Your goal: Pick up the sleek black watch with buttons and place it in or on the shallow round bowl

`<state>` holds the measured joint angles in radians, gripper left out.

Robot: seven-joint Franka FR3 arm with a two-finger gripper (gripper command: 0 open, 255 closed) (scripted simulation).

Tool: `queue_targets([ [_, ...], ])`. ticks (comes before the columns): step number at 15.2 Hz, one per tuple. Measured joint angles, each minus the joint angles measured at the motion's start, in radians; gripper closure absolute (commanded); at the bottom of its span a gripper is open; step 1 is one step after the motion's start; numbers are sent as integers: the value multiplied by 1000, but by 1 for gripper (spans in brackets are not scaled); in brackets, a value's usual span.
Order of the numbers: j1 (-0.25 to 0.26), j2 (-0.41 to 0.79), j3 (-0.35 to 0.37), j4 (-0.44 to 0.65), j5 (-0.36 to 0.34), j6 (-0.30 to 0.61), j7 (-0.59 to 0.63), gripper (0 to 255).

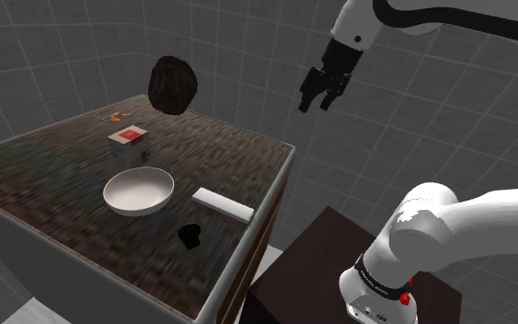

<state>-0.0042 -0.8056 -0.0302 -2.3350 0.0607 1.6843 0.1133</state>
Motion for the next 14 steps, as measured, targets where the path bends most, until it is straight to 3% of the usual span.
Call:
queue_targets([
  [7,32,61,82,-60,41,104,69,0],
  [14,74,200,199,-118,91,281,165,0],
])
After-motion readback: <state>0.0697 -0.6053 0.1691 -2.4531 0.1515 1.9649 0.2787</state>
